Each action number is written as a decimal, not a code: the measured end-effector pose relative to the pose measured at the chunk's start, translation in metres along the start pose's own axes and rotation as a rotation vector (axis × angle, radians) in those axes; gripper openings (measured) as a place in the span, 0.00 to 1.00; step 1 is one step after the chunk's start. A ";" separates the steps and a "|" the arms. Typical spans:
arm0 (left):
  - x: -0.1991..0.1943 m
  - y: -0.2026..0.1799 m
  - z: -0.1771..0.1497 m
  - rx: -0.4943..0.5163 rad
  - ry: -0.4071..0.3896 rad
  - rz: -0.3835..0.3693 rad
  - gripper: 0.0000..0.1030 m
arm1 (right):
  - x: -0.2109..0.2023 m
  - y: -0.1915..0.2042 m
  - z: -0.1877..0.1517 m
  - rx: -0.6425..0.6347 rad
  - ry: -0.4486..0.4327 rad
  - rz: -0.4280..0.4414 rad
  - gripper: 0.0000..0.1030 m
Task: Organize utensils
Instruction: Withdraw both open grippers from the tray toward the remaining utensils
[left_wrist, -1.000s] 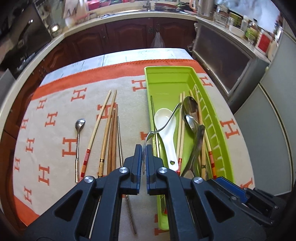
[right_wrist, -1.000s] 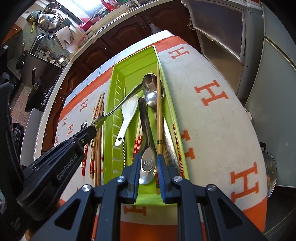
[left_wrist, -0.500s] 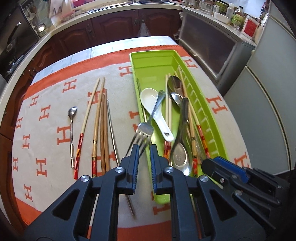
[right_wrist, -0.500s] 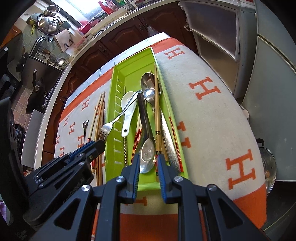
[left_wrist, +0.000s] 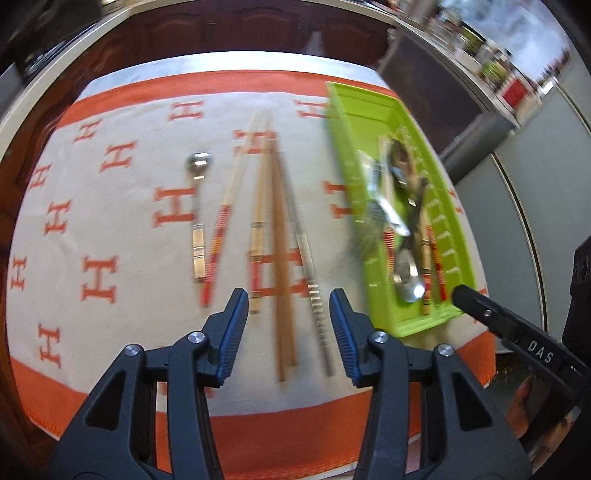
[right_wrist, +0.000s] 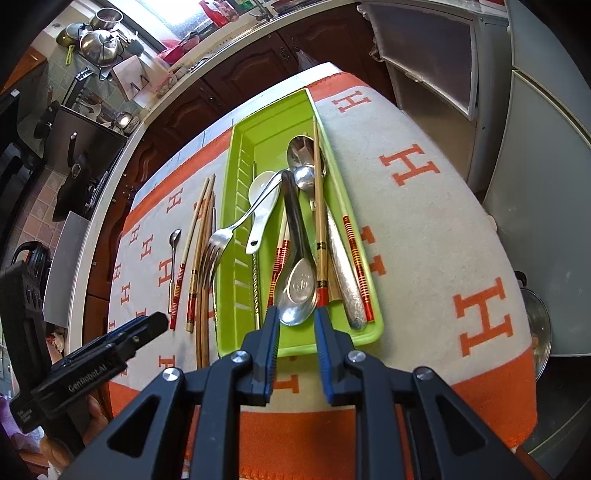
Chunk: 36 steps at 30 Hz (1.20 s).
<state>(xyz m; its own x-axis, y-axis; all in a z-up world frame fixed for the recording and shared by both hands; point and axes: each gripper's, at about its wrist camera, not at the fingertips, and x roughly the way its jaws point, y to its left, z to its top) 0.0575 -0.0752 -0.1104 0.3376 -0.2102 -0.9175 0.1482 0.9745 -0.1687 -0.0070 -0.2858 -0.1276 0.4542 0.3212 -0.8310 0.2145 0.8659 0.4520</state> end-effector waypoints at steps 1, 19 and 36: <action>-0.002 0.010 -0.001 -0.015 -0.006 0.011 0.41 | 0.001 0.003 0.000 -0.007 0.003 0.006 0.18; 0.002 0.097 -0.021 -0.157 0.024 0.060 0.41 | 0.063 0.092 0.001 -0.128 0.080 0.121 0.18; 0.018 0.129 -0.022 -0.213 0.055 0.032 0.41 | 0.050 0.073 -0.001 -0.013 -0.195 0.074 0.18</action>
<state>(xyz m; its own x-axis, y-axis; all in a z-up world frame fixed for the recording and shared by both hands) 0.0622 0.0486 -0.1569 0.2872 -0.1801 -0.9408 -0.0636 0.9764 -0.2063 0.0306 -0.2066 -0.1361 0.6276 0.3047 -0.7164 0.1641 0.8478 0.5043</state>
